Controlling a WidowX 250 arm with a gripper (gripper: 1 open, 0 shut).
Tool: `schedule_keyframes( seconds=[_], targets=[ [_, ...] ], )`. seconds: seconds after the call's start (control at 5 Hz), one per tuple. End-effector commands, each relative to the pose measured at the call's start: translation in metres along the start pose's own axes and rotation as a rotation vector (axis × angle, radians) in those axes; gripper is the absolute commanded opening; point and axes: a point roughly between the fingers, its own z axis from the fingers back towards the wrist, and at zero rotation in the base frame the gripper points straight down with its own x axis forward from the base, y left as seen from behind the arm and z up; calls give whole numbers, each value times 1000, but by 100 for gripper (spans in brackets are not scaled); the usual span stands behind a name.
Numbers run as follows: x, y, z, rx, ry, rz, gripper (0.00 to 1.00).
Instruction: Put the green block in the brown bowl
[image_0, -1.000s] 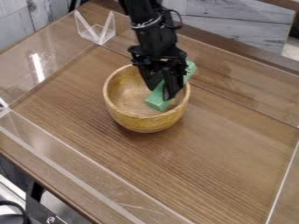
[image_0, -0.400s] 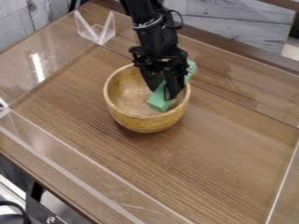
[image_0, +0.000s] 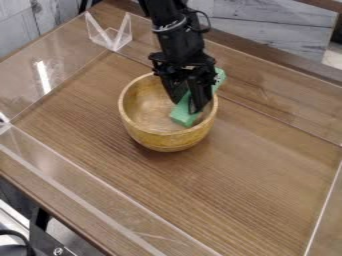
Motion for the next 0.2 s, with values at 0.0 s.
schedule_keyframes(
  seconds=[0.0],
  targets=[
    [14, -4, 14, 11, -49, -23, 0]
  ],
)
